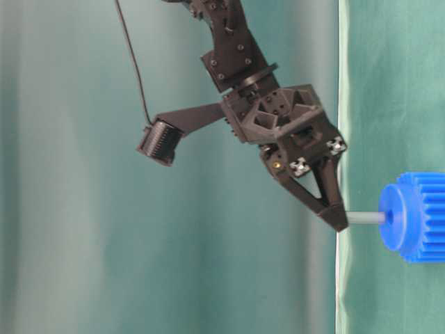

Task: Insert the shaft placed at a random location into the center hole of the medium gear at another random location.
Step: 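Align the held shaft above the gear's center hole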

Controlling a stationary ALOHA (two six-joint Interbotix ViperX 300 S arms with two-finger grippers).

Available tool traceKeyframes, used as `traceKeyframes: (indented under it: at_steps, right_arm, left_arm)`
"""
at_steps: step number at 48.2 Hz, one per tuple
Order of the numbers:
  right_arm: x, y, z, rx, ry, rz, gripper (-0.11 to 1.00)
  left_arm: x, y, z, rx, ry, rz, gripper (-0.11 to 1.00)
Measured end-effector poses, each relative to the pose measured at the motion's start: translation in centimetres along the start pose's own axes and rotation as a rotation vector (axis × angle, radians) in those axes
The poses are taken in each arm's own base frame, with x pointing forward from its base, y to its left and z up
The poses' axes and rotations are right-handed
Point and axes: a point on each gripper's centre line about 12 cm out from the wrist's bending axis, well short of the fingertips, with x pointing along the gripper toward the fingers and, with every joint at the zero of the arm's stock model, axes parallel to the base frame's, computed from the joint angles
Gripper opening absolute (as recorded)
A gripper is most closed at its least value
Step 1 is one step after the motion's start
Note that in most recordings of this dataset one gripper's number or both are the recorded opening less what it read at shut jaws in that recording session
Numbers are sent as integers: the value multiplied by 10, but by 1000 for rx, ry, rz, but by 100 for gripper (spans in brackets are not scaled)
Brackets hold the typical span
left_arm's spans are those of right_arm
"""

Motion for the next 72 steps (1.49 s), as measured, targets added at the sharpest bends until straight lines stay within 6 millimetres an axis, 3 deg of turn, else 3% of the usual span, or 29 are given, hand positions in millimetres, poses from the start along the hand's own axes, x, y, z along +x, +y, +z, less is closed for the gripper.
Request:
traceKeyframes:
  at_steps: [31,48,72]
  right_arm:
    - [3,-1,-2,2,5,-1,14]
    - [-8,0,14,0,-18,0,14]
    - [-5,3,9,-1,-3,6,14]
  left_arm:
    - [0,1,0,0,0,5,0]
    - [0,1,-1,0,2,5,0]
    - [0,1,0,0,-2,5,0]
